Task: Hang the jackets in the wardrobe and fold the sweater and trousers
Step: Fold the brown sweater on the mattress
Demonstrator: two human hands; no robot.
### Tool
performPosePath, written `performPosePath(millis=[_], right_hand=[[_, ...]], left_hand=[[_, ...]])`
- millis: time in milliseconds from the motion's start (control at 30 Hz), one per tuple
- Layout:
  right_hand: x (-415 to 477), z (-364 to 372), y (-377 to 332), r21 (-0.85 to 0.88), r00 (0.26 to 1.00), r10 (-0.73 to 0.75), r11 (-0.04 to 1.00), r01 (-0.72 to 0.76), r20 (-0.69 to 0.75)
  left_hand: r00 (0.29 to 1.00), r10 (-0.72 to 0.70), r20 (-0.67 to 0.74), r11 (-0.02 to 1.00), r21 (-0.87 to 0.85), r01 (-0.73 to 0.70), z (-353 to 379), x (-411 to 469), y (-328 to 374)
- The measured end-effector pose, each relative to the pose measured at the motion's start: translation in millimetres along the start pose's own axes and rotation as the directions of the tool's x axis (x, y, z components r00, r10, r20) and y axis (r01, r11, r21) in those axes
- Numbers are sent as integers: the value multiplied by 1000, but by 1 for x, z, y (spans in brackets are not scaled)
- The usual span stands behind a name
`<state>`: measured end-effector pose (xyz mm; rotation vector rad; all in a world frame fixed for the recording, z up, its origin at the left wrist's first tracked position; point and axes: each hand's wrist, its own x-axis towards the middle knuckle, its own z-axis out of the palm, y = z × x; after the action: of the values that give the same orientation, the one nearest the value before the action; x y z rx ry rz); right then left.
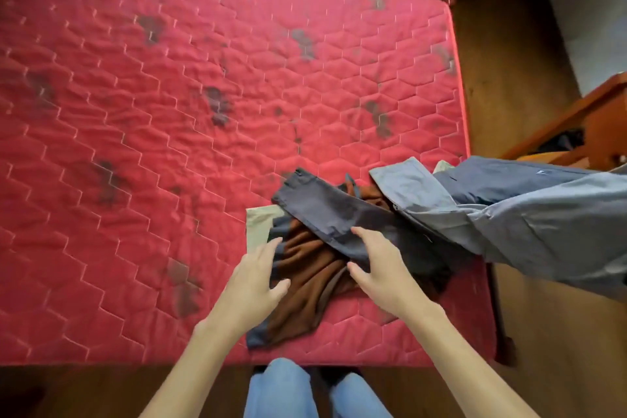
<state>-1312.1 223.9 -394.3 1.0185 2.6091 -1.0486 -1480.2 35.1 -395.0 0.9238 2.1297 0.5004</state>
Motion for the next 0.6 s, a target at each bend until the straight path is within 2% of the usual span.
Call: performPosePath(millis=[133, 333, 467, 600], right_hand=[[11, 72, 27, 29, 960, 206, 976, -215, 191], [20, 185, 81, -7, 793, 442, 875, -484, 418], [28, 248, 107, 79, 630, 606, 687, -722, 485], [34, 301, 124, 161, 473, 694, 467, -869, 542]], left_hand=[[984, -124, 131, 992, -5, 125, 41, 19, -47], [904, -320, 282, 947, 104, 303, 117, 66, -125], [839, -458, 295, 888, 103, 448, 169, 104, -166], [725, -640, 257, 768, 169, 618, 209, 123, -198]])
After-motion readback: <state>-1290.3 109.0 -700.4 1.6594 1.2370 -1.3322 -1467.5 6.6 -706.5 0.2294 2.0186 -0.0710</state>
